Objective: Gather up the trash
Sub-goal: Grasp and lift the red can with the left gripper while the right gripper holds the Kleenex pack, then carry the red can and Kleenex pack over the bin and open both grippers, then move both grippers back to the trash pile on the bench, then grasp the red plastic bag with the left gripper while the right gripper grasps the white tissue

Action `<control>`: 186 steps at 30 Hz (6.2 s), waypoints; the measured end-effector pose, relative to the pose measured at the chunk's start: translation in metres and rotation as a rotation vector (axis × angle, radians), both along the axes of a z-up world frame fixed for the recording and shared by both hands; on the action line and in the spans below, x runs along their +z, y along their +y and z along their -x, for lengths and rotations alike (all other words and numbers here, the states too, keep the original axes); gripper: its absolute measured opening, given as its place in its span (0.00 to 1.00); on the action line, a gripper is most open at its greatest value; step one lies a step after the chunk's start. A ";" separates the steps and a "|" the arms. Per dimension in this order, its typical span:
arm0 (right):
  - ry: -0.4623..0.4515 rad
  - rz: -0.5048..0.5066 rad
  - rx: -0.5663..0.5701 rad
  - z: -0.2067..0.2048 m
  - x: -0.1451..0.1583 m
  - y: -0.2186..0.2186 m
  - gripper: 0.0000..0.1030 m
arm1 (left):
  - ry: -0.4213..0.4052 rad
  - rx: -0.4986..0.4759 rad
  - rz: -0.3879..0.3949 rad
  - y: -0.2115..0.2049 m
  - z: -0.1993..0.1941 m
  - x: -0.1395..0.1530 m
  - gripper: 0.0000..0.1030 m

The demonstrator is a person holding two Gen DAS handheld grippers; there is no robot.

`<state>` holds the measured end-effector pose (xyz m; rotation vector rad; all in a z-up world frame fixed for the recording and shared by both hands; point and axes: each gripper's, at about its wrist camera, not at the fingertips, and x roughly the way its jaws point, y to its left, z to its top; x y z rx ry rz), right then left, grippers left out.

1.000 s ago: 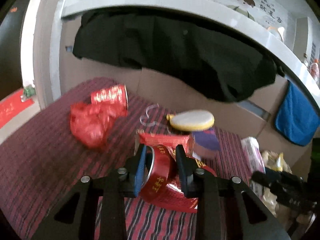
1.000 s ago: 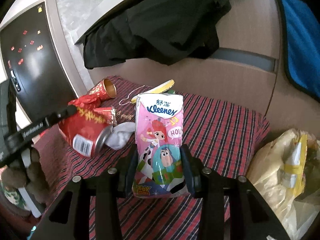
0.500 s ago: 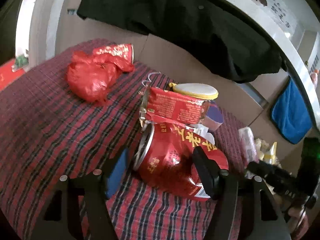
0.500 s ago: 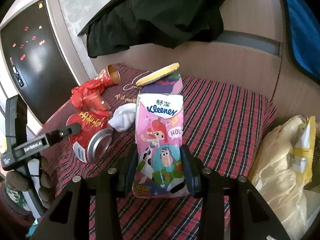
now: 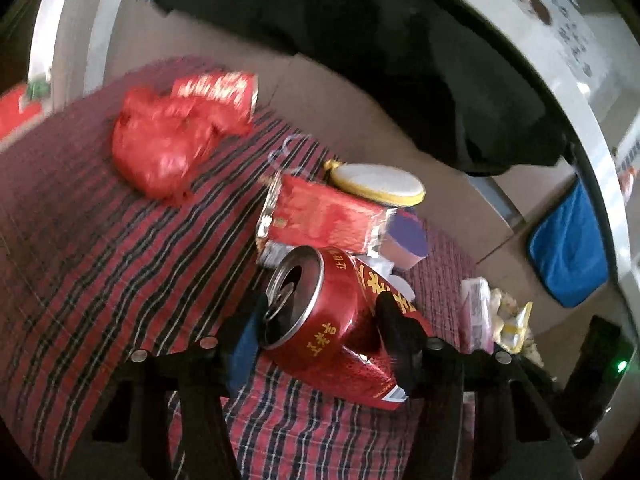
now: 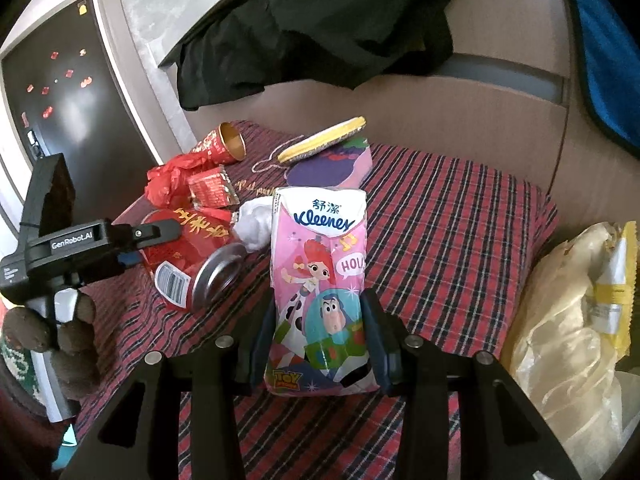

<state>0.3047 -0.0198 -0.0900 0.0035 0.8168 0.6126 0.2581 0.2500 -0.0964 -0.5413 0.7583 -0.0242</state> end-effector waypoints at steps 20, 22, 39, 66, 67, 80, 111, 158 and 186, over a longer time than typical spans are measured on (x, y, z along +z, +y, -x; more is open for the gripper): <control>-0.185 -0.069 -0.127 0.007 0.070 -0.048 0.38 | -0.354 -0.017 -0.487 -0.106 0.035 0.096 0.54; -0.204 -0.076 -0.135 0.009 0.080 -0.054 0.38 | -0.368 -0.021 -0.488 -0.111 0.034 0.101 0.54; -0.382 -0.015 -0.293 0.035 0.138 -0.141 0.38 | -0.570 -0.143 -0.477 -0.223 0.021 0.159 0.54; -0.329 -0.024 -0.492 0.034 0.096 -0.275 0.38 | -0.473 -0.278 -0.432 -0.332 -0.022 0.108 0.54; -0.323 -0.028 -0.494 0.032 0.093 -0.277 0.38 | -0.469 -0.279 -0.432 -0.332 -0.024 0.106 0.54; -0.273 -0.044 -0.496 0.019 0.075 -0.287 0.38 | -0.383 -0.308 -0.389 -0.337 -0.044 0.081 0.54; -0.229 -0.002 -0.427 0.020 0.070 -0.248 0.45 | -0.297 -0.209 -0.282 -0.213 -0.036 0.074 0.57; -0.132 0.201 0.151 -0.021 0.024 0.094 0.42 | -0.084 0.229 -0.066 0.116 -0.006 0.022 0.42; -0.085 0.142 0.114 -0.011 0.036 0.068 0.20 | -0.258 0.080 -0.249 0.005 0.061 0.073 0.42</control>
